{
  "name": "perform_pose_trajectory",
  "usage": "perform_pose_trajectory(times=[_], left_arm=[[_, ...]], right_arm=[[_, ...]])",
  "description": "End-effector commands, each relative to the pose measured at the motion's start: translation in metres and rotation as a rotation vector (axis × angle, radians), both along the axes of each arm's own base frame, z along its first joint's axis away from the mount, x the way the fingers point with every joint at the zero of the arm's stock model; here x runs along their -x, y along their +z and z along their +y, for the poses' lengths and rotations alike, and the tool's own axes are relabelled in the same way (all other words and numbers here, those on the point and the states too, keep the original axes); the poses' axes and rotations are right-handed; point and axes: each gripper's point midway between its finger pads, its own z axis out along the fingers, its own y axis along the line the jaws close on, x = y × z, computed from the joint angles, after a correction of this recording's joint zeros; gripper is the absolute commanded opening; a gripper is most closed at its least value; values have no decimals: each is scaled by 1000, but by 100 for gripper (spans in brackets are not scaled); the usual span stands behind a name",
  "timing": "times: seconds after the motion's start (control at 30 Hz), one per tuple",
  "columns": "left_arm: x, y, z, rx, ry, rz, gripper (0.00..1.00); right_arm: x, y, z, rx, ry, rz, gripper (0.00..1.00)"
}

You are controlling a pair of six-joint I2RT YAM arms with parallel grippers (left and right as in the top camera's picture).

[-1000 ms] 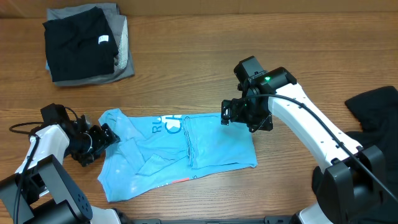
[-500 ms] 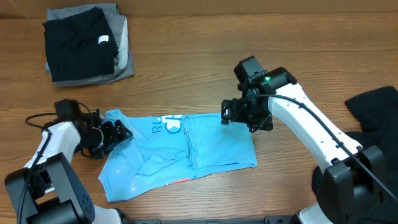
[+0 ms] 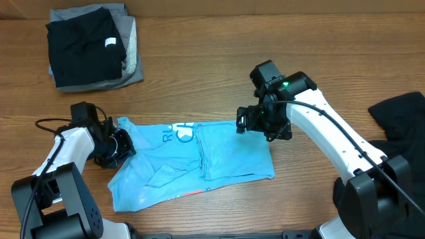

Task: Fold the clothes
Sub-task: 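Fold the strip's left end rightward over the center with the left gripper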

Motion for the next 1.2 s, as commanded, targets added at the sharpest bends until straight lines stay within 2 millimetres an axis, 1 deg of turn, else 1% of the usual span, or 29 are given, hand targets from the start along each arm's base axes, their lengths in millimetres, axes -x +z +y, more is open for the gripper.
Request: perform_pose_trajectory(times=[0.0, 0.13, 0.23, 0.37, 0.43, 0.47, 0.53, 0.6, 0.63, 0.7, 0.8, 0.9, 1.0, 1.07, 1.17], left_arm=[[-1, 6, 23, -115, 104, 65, 4], [-5, 30, 43, -208, 188, 120, 4], [-14, 55, 50, -232, 200, 115, 4], [-28, 90, 47, -228, 188, 89, 4], [-35, 106, 41, -231, 162, 73, 4], [-36, 110, 37, -227, 152, 69, 4], [-39, 119, 24, -219, 113, 56, 4], [-42, 128, 6, -210, 60, 39, 4], [-45, 134, -13, -207, 2, 18, 4], [-48, 138, -36, -209, -68, -7, 4], [-51, 143, -75, -207, -180, -45, 4], [-52, 145, -120, -206, -314, -102, 4], [-52, 147, -154, -202, -407, -157, 4], [-49, 148, -177, -188, -440, -185, 4], [-44, 150, -205, -168, -479, -218, 4]], right_arm=[[-4, 8, 1, -10, 6, -28, 100], [-5, 8, 2, -12, 6, -31, 100], [-6, 9, 4, -18, 8, -38, 100], [-8, 8, 12, -36, 19, -54, 100], [-7, 3, 19, -45, 36, -64, 100], [-7, 1, 21, -47, 41, -67, 100], [-4, -9, 27, -51, 57, -73, 100], [0, -22, 33, -54, 47, -69, 100], [6, -33, 38, -68, 35, -60, 100], [14, -46, 44, -96, 30, -39, 100], [27, -64, 51, -144, 33, 16, 100], [39, -82, 53, -167, 18, 83, 100], [44, -89, 53, -168, 15, 113, 100], [44, -88, 55, -181, 16, 116, 100], [44, -86, 59, -204, 18, 123, 100]])
